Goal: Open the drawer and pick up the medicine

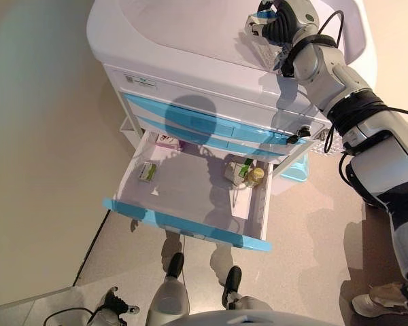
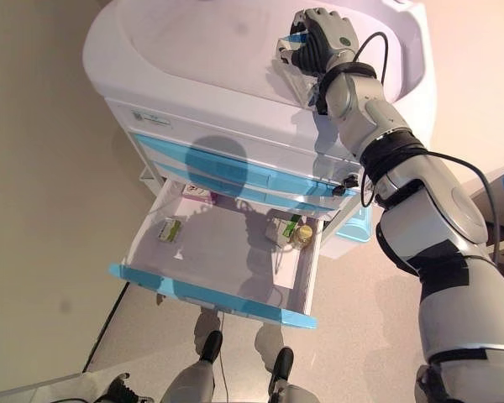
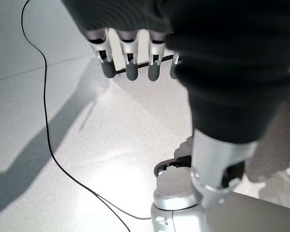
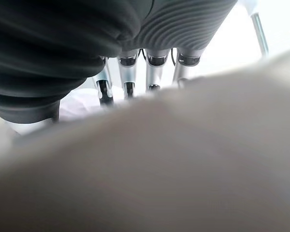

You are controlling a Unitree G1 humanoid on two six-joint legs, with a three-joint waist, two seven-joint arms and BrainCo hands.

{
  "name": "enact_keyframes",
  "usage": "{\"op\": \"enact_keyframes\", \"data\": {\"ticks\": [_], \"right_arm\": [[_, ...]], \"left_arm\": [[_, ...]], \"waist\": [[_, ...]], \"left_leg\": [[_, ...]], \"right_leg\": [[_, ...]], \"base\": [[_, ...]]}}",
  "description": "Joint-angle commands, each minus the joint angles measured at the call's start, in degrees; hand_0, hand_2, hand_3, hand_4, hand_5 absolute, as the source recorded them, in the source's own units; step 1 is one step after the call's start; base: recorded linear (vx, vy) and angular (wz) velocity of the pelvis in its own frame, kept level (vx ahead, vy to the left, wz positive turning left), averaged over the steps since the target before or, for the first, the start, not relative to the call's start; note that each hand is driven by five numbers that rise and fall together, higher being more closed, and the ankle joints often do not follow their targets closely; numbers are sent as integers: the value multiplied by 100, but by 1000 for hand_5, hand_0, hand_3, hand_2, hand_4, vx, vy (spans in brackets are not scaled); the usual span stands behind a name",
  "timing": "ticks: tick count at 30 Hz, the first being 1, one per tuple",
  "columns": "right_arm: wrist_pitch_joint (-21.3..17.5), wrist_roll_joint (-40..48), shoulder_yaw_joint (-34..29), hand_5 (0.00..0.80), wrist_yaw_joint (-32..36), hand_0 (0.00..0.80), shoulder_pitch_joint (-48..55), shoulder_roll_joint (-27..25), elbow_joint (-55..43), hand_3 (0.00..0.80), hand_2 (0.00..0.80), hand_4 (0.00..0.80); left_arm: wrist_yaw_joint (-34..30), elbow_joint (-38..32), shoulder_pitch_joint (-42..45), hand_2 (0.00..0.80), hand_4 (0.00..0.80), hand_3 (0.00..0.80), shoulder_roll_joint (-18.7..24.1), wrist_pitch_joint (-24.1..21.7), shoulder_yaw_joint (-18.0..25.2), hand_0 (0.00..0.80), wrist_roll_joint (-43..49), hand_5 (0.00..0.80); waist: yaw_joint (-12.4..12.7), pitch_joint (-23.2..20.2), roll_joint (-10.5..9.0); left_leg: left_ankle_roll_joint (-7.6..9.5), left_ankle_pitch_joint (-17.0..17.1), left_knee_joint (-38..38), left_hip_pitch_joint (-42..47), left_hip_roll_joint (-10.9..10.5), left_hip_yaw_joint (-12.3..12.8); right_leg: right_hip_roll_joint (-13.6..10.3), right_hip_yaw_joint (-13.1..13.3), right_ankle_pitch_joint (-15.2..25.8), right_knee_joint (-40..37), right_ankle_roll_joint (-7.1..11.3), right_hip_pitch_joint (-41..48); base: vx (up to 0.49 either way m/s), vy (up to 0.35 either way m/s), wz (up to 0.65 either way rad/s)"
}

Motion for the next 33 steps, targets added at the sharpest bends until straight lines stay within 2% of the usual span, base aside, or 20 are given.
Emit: {"op": "enact_keyframes", "data": {"ticks": [1,2,3,4,5,25,33], "right_arm": [[24,-156,280,800,-217,800,-673,41,428,800,800,800],[24,-156,280,800,-217,800,-673,42,428,800,800,800],[30,-167,261,461,-248,461,-687,49,444,461,461,461],[33,-159,253,88,-253,88,-683,56,450,88,88,88],[35,-159,243,0,-264,0,-680,49,451,0,0,0],[79,-170,161,0,-259,0,-600,76,377,0,0,0],[66,-34,15,0,-278,0,-468,-184,-44,0,0,0]], "left_arm": [[117,233,-179,0,0,0,200,18,-130,0,-31,0],[117,233,-179,0,0,0,200,18,-130,0,-31,0],[118,235,-197,0,0,0,194,13,-145,0,-38,0],[114,237,-203,0,0,0,190,10,-151,0,-38,0],[109,253,-204,0,0,0,183,14,-145,0,-36,0],[108,266,-189,0,0,0,163,43,-140,0,-29,0],[50,301,-177,0,0,0,189,53,-61,0,26,0]], "waist": [[25,-55,-180],[25,-54,-180],[18,-57,-184],[12,-62,-186],[6,-68,-187],[-43,-110,-171],[-105,-160,-156]], "left_leg": [[303,3,15,-95,-442,-197],[303,3,15,-94,-442,-197],[306,-1,10,-91,-439,-194],[306,-2,9,-88,-435,-192],[305,-3,7,-80,-432,-189],[301,-7,-30,-14,-412,-176],[297,-23,-50,62,-400,-152]], "right_leg": [[-179,76,19,211,409,-33],[-179,77,19,211,409,-32],[-179,80,19,213,410,-32],[-177,80,16,211,410,-30],[-176,83,12,209,410,-23],[-169,82,6,187,405,21],[-174,112,-18,195,403,75]], "base": [[0,0,0],[0,0,0],[0,0,0],[0,0,0],[0,0,0],[0,0,0],[0,0,0]]}}
